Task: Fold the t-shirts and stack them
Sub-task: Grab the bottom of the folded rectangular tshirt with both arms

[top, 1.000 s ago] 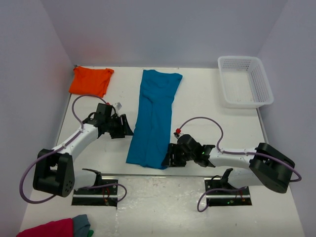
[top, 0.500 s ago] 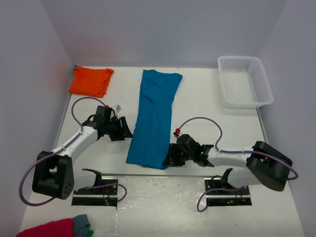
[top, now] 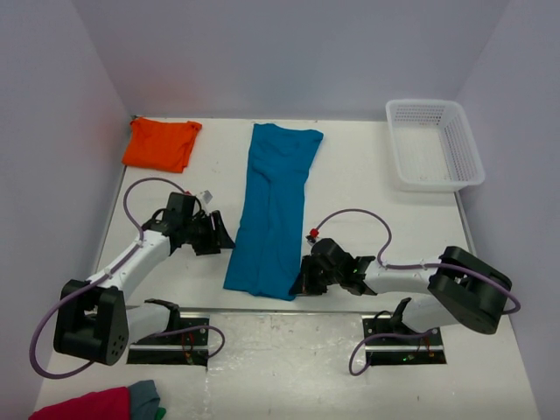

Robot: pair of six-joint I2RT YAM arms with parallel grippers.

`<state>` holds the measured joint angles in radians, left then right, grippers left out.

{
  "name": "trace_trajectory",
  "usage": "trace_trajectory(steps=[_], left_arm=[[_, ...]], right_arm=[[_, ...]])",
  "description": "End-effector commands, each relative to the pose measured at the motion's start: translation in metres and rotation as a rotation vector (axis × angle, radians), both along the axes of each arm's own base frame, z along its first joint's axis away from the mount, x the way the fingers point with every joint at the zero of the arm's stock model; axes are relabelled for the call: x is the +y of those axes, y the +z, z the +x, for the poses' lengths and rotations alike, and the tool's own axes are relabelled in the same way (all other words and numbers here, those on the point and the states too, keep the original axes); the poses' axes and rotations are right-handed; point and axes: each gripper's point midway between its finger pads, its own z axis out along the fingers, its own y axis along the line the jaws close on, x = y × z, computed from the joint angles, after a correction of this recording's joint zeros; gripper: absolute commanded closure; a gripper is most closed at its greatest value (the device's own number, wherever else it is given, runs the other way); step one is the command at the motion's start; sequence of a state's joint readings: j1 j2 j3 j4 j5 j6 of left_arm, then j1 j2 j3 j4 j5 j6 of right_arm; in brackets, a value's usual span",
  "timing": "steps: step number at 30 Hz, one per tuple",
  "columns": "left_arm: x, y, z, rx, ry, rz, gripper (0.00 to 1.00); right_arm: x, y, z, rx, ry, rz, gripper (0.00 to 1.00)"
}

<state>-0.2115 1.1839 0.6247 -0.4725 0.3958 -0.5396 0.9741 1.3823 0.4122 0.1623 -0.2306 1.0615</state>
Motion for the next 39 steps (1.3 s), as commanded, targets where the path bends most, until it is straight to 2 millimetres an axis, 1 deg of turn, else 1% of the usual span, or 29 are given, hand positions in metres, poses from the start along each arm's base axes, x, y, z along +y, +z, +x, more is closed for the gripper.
trace_trajectory(steps=[1, 4, 5, 8, 11, 14, 16, 17, 21, 25, 29, 31, 33, 37, 38, 39], left_arm=[[-0.004, -0.001, -0.017, 0.049, -0.005, -0.051, 0.43], [-0.005, -0.008, -0.031, 0.116, 0.004, -0.066, 0.43], [-0.003, -0.012, -0.037, 0.148, 0.010, -0.050, 0.43], [0.006, -0.018, -0.048, 0.214, 0.045, -0.003, 0.43], [0.010, -0.020, -0.057, 0.243, 0.075, 0.012, 0.43], [0.014, -0.024, -0.062, 0.252, 0.092, 0.029, 0.43], [0.011, -0.028, -0.068, 0.284, 0.090, 0.014, 0.45], [0.010, -0.034, -0.075, 0.314, 0.089, 0.007, 0.46], [0.010, -0.048, -0.087, 0.365, 0.089, 0.001, 0.49], [0.006, -0.053, -0.093, 0.389, 0.086, -0.027, 0.55], [0.000, -0.054, -0.092, 0.392, 0.075, -0.066, 0.59], [-0.002, -0.056, -0.093, 0.401, 0.066, -0.079, 0.63], [-0.002, -0.060, -0.098, 0.417, 0.062, -0.078, 0.64], [-0.005, -0.067, -0.099, 0.425, 0.060, -0.099, 0.66], [-0.005, -0.069, -0.100, 0.432, 0.058, -0.101, 0.66], [-0.005, -0.070, -0.100, 0.434, 0.055, -0.100, 0.70]], right_arm=[[0.000, 0.007, 0.005, -0.023, -0.020, 0.007, 1.00], [-0.002, 0.012, 0.009, -0.039, -0.032, -0.013, 1.00], [-0.004, 0.013, 0.009, -0.041, -0.034, -0.021, 1.00], [-0.005, 0.016, 0.010, -0.051, -0.038, -0.015, 1.00], [-0.005, 0.018, 0.009, -0.057, -0.039, -0.006, 1.00], [-0.006, 0.020, 0.009, -0.063, -0.038, 0.005, 1.00], [-0.008, 0.020, 0.008, -0.065, -0.040, 0.007, 1.00], [-0.009, 0.020, 0.008, -0.065, -0.043, 0.008, 1.00], [-0.009, 0.022, 0.008, -0.071, -0.038, 0.015, 1.00], [-0.013, 0.020, 0.009, -0.072, -0.049, 0.010, 1.00], [-0.012, 0.020, 0.010, -0.068, -0.050, 0.015, 1.00], [-0.012, 0.019, 0.010, -0.063, -0.050, 0.014, 1.00], [-0.013, 0.018, 0.009, -0.060, -0.051, 0.013, 1.00], [-0.013, 0.018, 0.008, -0.059, -0.049, 0.005, 1.00], [-0.013, 0.017, 0.009, -0.057, -0.050, 0.004, 1.00], [-0.013, 0.017, 0.008, -0.054, -0.049, 0.001, 1.00]])
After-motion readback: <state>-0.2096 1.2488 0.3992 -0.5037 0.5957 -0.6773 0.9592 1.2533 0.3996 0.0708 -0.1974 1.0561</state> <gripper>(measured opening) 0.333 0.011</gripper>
